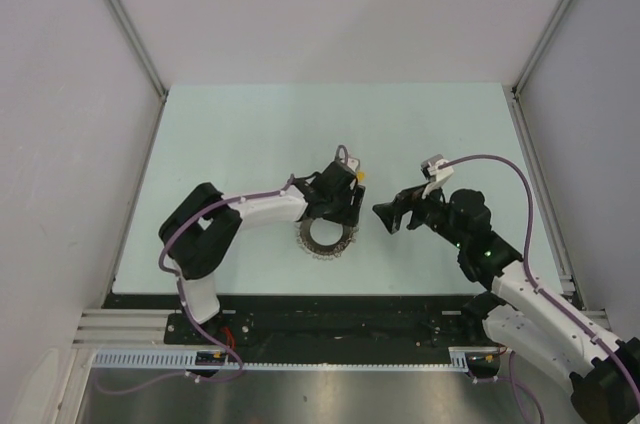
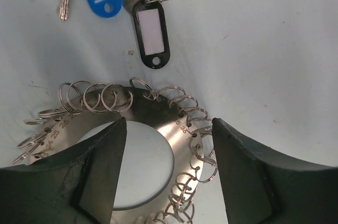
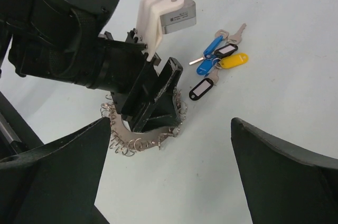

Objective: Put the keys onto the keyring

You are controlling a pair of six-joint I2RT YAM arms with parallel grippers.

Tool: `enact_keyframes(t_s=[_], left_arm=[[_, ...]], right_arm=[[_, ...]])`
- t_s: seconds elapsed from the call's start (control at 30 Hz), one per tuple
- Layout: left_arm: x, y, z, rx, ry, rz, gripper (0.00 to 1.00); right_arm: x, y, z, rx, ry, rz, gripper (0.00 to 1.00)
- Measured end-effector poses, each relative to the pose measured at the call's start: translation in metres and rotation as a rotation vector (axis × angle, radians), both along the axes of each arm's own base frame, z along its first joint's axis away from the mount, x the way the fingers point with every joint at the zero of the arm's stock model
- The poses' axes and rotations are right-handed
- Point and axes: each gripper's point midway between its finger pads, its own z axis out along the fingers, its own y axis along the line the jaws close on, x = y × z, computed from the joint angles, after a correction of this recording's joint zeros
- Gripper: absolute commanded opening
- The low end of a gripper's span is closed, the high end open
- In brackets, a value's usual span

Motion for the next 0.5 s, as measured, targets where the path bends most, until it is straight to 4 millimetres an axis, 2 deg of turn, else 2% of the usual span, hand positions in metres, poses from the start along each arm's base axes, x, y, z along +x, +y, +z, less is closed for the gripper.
enact_keyframes(t_s=[0.1, 0.2, 0.37, 0.43, 0.5], left_arm=[[0.003, 0.002, 0.01, -0.003, -0.027, -0.001, 0.75], [0.004, 0.012, 0.033, -0.016, -0.081, 0.019, 0.76], [-0.004, 0.045, 0.083, -0.04, -0.19, 0.082, 0.73], [-0.009, 0.059, 0.092, -0.035, -0.217, 0.106, 0.7], [-0.018, 0.076, 0.091, -0.018, -0.219, 0.126, 0.64]], right_arm=[[-0.001, -0.003, 0.0, -0.003, 0.002, -0.011, 1.0], [-0.001, -0.003, -0.003, -0.009, 0.015, -0.016, 1.0], [0.001, -0.001, -0.015, -0.023, 0.057, -0.012, 1.0], [0.001, 0.0, -0.019, -0.024, 0.073, -0.01, 1.0], [0.0, 0.002, -0.022, -0.023, 0.087, -0.007, 1.0]])
